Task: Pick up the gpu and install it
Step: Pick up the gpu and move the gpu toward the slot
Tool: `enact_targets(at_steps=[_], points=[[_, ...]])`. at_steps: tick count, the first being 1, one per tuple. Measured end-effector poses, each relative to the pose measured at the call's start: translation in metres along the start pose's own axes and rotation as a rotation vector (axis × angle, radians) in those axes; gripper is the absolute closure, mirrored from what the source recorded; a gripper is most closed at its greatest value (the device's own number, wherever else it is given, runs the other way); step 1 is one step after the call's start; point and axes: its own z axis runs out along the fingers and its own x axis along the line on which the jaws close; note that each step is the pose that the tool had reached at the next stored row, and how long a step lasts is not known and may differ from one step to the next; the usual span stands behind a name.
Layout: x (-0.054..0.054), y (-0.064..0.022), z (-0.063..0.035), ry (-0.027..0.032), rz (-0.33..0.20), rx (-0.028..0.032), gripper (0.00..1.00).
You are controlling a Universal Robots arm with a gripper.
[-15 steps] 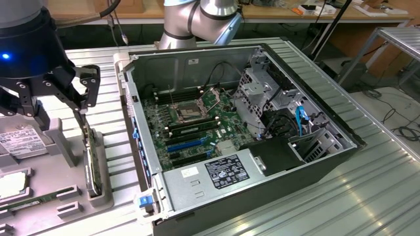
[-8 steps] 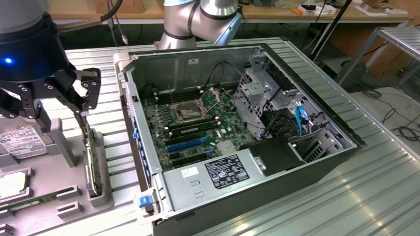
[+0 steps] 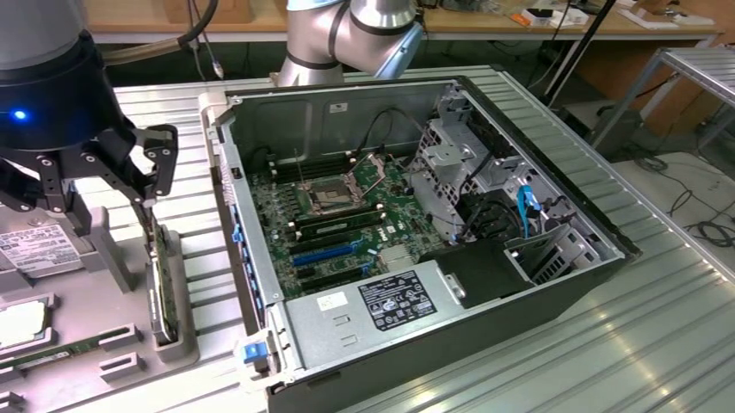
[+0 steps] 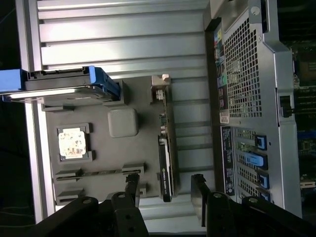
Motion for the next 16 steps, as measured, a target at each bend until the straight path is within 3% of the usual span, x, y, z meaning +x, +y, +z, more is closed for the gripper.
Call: enact_targets(at_steps=[16], points=[[0.000,-0.0005,0.0107,0.0000,0.000,0.0000,0.46]])
